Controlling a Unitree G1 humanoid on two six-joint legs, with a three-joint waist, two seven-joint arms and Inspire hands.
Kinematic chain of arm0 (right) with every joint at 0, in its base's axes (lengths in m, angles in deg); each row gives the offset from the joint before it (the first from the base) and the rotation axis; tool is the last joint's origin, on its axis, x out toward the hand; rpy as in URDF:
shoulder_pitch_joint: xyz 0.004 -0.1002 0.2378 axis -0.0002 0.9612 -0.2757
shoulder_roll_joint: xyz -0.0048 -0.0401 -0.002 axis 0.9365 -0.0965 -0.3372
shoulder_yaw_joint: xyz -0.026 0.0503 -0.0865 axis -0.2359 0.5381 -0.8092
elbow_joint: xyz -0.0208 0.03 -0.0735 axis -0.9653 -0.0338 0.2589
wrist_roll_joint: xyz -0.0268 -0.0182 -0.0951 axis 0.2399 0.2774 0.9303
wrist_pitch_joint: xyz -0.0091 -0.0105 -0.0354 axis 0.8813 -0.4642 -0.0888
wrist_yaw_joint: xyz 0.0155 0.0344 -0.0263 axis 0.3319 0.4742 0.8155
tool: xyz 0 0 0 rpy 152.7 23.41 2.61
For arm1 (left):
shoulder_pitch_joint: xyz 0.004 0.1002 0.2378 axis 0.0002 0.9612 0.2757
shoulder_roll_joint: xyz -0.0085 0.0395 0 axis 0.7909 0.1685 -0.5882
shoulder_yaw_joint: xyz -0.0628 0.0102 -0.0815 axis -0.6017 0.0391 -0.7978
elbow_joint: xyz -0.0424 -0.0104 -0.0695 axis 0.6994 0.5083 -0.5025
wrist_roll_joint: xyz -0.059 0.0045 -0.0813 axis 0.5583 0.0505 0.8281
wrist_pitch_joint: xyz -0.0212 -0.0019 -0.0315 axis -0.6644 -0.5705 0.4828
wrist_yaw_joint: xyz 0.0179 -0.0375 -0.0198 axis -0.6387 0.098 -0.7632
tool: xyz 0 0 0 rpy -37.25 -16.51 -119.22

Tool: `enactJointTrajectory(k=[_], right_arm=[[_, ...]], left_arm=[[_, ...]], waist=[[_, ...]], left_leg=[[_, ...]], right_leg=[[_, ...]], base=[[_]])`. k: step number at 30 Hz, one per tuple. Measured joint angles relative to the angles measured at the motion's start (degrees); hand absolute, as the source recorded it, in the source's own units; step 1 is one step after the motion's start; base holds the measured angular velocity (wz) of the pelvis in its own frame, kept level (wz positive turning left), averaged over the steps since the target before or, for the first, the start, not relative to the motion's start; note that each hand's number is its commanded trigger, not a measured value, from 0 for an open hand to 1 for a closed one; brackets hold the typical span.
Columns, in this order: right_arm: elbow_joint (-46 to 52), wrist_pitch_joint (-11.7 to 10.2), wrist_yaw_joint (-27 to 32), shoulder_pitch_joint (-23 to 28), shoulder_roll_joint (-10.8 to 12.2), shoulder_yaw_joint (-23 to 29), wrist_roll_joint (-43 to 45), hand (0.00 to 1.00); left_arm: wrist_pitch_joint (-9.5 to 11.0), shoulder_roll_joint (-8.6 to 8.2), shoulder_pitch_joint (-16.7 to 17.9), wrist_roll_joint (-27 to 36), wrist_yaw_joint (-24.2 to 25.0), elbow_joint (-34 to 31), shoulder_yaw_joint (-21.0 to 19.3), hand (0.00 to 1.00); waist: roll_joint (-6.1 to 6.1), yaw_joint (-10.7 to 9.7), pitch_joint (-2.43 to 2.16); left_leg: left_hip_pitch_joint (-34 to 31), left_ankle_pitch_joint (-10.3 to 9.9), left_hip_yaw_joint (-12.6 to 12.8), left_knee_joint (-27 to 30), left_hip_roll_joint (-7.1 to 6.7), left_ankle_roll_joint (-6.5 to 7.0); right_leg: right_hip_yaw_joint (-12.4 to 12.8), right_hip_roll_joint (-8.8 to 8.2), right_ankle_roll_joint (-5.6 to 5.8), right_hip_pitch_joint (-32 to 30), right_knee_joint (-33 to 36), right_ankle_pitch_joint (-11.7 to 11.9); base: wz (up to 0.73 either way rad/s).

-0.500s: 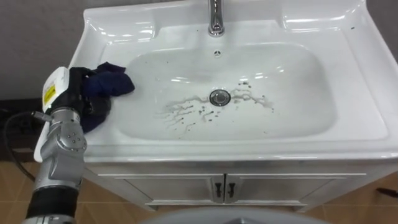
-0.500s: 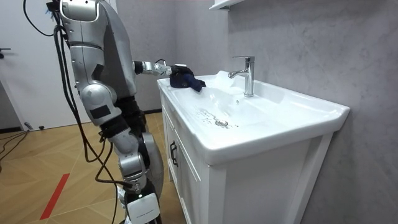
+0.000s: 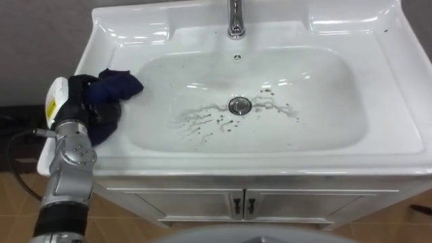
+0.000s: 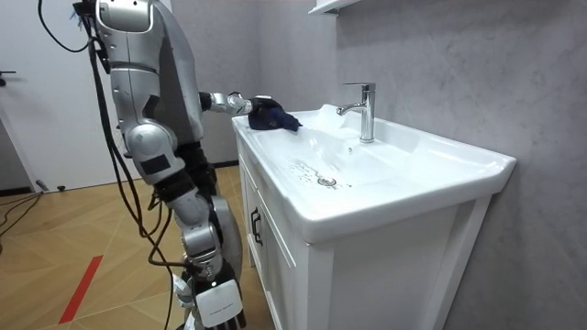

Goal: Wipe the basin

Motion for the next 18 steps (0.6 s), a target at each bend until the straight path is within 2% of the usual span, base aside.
enactJointTrajectory(k=[1, 3, 4, 6, 8, 9, 14, 18], right_arm=[[-0.1, -0.2, 0.3, 0.0, 0.2, -0.1, -0.5, 0.0], [-1.6, -2.5, 1.2, -0.1, 0.3, -0.6, -2.5, 0.0], [-2.1, -3.0, 1.4, -0.2, 0.3, -0.7, -2.7, 0.0], [-3.4, -4.9, 1.6, -0.5, 0.8, -0.7, -3.0, 0.0], [-5.2, -6.1, 1.6, -1.4, 1.2, -0.7, -3.0, 0.0], [-6.5, -6.7, 1.6, -1.7, 1.1, -0.7, -3.0, 0.0], [-8.1, -8.5, 1.6, -2.0, 0.8, -1.0, -3.0, 0.0], [-10.6, -9.3, 1.5, -2.9, 0.4, -2.1, -3.3, 0.0]], left_arm=[[0.1, -0.15, 0.3, 0.0, -0.3, -0.4, 0.0, 1.0], [0.2, -1.13, 1.8, -0.2, -1.9, -2.7, 0.1, 1.0], [0.2, -1.27, 2.0, -0.2, -2.2, -3.2, 0.2, 1.0], [0.3, -1.25, 2.4, -0.2, -3.7, -6.9, 0.1, 1.0], [1.0, -1.15, 2.4, -0.2, -6.1, -11.1, 0.1, 1.0], [1.5, -1.08, 2.4, -0.2, -7.7, -13.1, 0.1, 1.0], [3.8, -0.26, 2.3, 0.0, -11.8, -17.6, 0.2, 1.0], [5.7, -0.34, 2.2, -0.1, -13.2, -18.1, 0.9, 1.0]], waist=[[-0.01, 0.1, 0.01], [-0.14, 0.0, 0.03], [-0.24, 0.0, 0.05], [-0.57, -0.2, 0.49], [-1.38, -0.2, 1.28], [-1.46, -0.1, 1.38], [-0.89, -0.2, 1.38], [-0.63, -0.3, 1.4]], left_leg=[[0.0, 0.0, -0.1, 0.0, 0.01, 0.0], [-0.2, 0.0, -1.1, 0.5, 0.0, 0.0], [-0.5, 0.0, -1.3, 0.7, 0.0, 0.0], [-1.8, 0.0, -2.5, 1.6, -0.07, 0.0], [-2.4, 0.0, -2.9, 1.7, -0.02, -0.01], [-2.6, 0.0, -2.9, 1.6, -0.01, -0.01], [-2.6, 0.0, -2.7, 1.5, -0.06, 0.0], [-2.5, 0.0, -2.7, 1.6, 0.02, -0.01]], right_leg=[[0.0, -0.01, 0.0, 0.0, 0.0, 0.0], [-0.7, -0.25, 0.01, 0.2, -0.3, 0.0], [-1.1, -0.35, 0.02, 0.2, -0.4, 0.0], [-2.0, -0.52, 0.06, 0.0, -0.7, 0.0], [-2.5, -0.48, 0.03, -0.3, -0.9, 0.0], [-2.6, -0.48, 0.03, -0.5, -0.9, 0.1], [-2.2, -0.51, 0.08, -0.7, -0.9, 0.1], [-2.2, -0.44, 0.04, -0.7, -0.8, 0.1]], base=[[0.07], [0.16], [0.23], [0.25], [0.18], [0.08], [-0.05], [-0.02]])
